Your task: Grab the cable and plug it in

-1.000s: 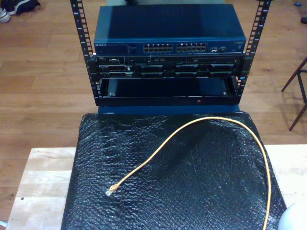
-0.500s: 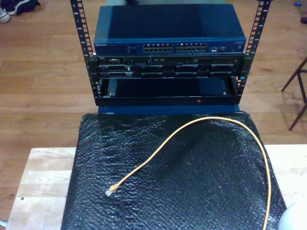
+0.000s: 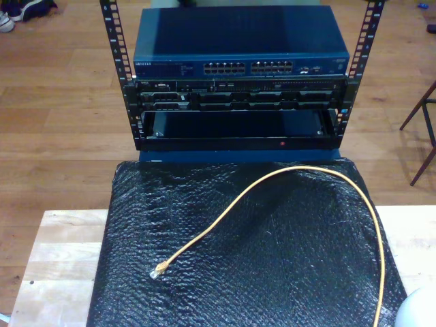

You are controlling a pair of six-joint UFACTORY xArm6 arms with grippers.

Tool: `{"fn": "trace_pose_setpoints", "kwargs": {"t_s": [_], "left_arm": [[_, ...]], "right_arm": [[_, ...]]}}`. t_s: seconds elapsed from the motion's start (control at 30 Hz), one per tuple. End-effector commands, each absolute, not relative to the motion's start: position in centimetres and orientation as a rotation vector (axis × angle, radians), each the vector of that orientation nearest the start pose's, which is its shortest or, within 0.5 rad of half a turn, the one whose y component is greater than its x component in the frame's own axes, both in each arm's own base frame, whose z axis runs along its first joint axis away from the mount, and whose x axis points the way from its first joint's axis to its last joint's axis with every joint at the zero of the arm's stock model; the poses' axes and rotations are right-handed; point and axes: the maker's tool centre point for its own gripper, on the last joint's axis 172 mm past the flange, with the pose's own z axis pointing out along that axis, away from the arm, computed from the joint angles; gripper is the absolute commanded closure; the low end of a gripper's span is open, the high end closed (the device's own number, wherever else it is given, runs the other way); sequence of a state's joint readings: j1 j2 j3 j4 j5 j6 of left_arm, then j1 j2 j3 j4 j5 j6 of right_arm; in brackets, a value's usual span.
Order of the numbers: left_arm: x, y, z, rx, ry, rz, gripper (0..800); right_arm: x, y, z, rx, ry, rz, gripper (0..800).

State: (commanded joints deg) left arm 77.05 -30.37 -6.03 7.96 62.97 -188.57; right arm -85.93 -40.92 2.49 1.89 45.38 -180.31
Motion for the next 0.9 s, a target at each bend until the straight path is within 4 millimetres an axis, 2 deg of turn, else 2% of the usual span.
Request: {"fn": "trace_pose_setpoints", "kwargs": {"t_s": [0.9], "left_arm": [[-0.23,11.86,3.63,-2.306,2.739,-0.327,0]], "right_arm": [[1.68,-16.95,2.03,2.214,2.325,0.160,0]]}}
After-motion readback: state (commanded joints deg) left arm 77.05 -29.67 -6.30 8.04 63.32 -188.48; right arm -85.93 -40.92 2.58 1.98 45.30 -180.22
